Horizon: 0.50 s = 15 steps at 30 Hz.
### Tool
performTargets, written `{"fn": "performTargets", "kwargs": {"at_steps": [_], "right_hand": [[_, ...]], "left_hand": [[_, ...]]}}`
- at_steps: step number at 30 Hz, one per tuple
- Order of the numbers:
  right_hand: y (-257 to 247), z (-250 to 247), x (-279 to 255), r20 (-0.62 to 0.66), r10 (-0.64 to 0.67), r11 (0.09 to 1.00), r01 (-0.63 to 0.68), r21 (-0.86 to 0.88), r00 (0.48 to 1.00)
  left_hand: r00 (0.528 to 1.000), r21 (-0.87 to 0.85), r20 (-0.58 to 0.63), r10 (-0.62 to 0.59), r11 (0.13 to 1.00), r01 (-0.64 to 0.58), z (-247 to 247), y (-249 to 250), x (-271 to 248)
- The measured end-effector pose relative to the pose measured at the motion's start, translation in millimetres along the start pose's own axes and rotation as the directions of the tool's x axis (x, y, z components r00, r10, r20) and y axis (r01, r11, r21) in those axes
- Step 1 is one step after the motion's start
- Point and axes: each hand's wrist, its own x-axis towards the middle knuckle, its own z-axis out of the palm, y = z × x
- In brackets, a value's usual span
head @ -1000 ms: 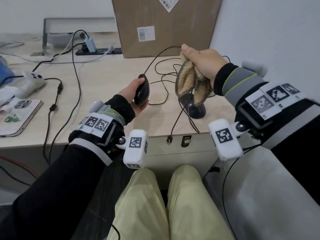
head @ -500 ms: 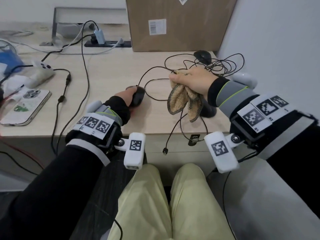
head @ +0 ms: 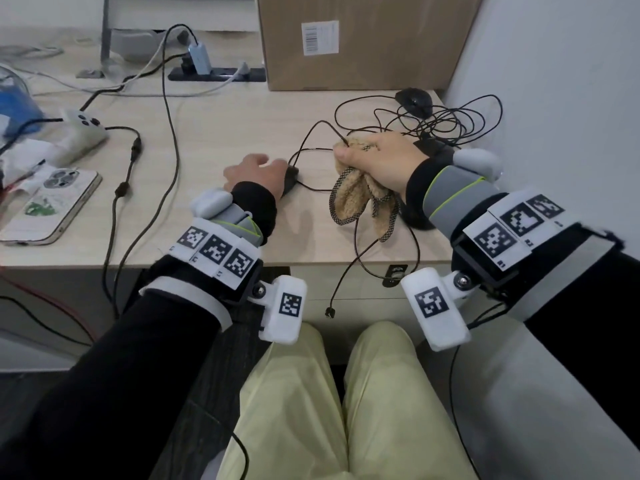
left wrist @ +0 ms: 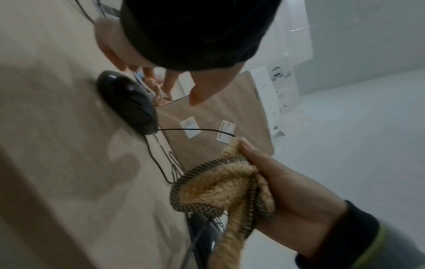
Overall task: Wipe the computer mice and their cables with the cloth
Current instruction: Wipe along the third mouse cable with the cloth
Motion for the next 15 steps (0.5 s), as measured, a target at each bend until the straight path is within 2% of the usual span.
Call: {"fn": "performTargets", "kwargs": {"at_steps": [2, 3, 5, 7, 9, 12, 15], "right_hand": [[-2, 2, -1, 0.005, -0.034, 0.999, 0.034, -0.041, 0.999], [-4, 3, -1, 0.015, -0.05, 0.996, 0.051, -0.068, 0.999], [-5, 6, -3, 0.051, -0.061, 0.993, 0.066, -0.095, 0.997], [-5, 7, -5, 0.076, -0.071, 0.99, 0.08, -0.12, 0.995], [-2, 4, -7, 0.061, -0.047, 0.987, 0.056, -0.148, 0.997], [9, -11, -11, 0.055, -0.01, 0.992, 0.017, -0.126, 0.998], [22, -40, -14, -0.04, -0.009, 0.978, 0.001, -0.207, 0.999]], "left_hand": [[0.986, -0.126, 0.109, 0.127, 0.986, -0.113, 7, 10, -5], [0.972, -0.196, 0.196, 0.131, 0.976, -0.092, 10, 16, -8], [0.923, -0.315, 0.371, 0.099, 0.949, 0.025, 17, 28, -16], [0.895, -0.35, 0.429, 0.122, 0.936, 0.04, 23, 36, -16], [0.922, -0.355, 0.372, 0.109, 0.934, 0.033, 23, 47, -11], [0.965, -0.325, 0.261, 0.016, 0.943, 0.072, 11, 55, 13], [0.984, -0.425, 0.164, -0.074, 0.894, 0.138, -14, 45, 50]]}}
